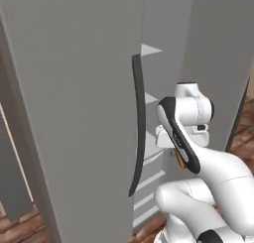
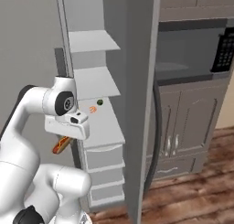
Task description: Store the hot dog in the freezer for long-term storage. Close the freezer door after placing the cooked food.
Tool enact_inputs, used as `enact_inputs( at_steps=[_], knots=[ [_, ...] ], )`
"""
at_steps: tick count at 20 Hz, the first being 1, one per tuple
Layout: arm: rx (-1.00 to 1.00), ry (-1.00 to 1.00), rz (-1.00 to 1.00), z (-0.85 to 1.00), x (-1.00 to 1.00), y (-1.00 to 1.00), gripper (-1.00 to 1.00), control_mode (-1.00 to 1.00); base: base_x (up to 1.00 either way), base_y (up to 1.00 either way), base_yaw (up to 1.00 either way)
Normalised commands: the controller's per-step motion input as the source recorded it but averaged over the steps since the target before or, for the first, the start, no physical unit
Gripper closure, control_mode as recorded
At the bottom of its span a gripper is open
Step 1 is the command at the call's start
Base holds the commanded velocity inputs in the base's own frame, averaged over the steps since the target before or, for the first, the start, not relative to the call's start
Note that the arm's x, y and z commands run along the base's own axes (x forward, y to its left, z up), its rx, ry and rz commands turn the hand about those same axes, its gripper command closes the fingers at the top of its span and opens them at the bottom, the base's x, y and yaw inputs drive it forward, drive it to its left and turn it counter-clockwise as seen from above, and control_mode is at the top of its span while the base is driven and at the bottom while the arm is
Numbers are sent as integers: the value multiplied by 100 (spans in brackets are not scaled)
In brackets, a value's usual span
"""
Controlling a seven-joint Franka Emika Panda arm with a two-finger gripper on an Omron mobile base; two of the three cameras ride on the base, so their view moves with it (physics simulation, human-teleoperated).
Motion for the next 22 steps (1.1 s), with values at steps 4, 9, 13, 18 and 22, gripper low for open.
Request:
enact_inputs(
  at_steps=[4, 9, 13, 18, 22],
  knots=[
    [0, 0, 0, 0, 0, 0, 100, 100, 0, -71, 35],
    [0, 0, 0, 0, 0, 0, 100, 100, 0, -52, 25],
    [0, 0, 0, 0, 0, 0, 100, 100, 0, -1, 6],
    [0, 0, 0, 0, 0, 0, 100, 100, 0, 0, 8],
    [0, 0, 0, 0, 0, 0, 100, 100, 0, -7, 20]
  ],
)
